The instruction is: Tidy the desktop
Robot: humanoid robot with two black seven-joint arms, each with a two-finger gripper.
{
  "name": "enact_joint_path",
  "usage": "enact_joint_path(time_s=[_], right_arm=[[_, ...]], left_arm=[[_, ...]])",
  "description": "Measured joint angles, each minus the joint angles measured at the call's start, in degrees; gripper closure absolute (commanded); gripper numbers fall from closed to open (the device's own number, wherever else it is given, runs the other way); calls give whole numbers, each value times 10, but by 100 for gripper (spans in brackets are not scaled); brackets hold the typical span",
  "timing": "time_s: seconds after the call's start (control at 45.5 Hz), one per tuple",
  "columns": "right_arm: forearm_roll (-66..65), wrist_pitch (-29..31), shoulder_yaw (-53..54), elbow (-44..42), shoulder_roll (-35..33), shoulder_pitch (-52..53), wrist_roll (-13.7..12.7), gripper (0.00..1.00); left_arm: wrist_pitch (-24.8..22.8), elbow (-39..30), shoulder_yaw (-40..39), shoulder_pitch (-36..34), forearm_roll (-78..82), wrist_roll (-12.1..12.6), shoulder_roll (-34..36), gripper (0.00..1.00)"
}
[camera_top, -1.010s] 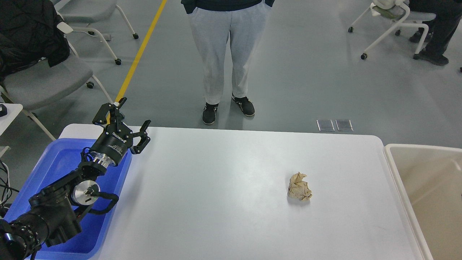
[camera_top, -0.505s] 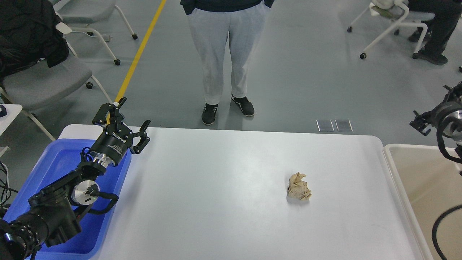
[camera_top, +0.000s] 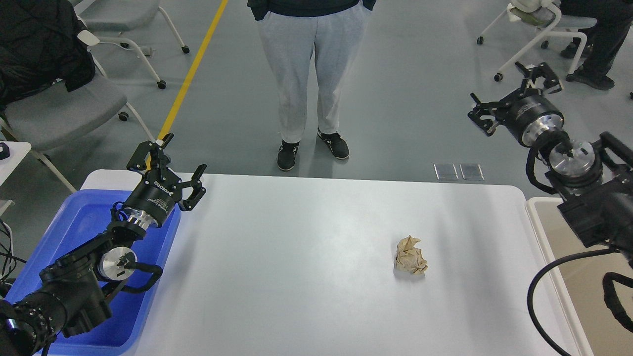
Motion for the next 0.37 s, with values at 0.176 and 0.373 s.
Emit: enact_joint_path(time_s=[0.176, 0.373], right_arm=[[-3, 35, 4, 4, 48, -29, 1, 0], [-5, 67, 4, 4, 84, -68, 3, 0]], left_arm=[[0, 0, 0, 0, 0, 0, 0, 0], [0, 0, 0, 0, 0, 0, 0, 0]])
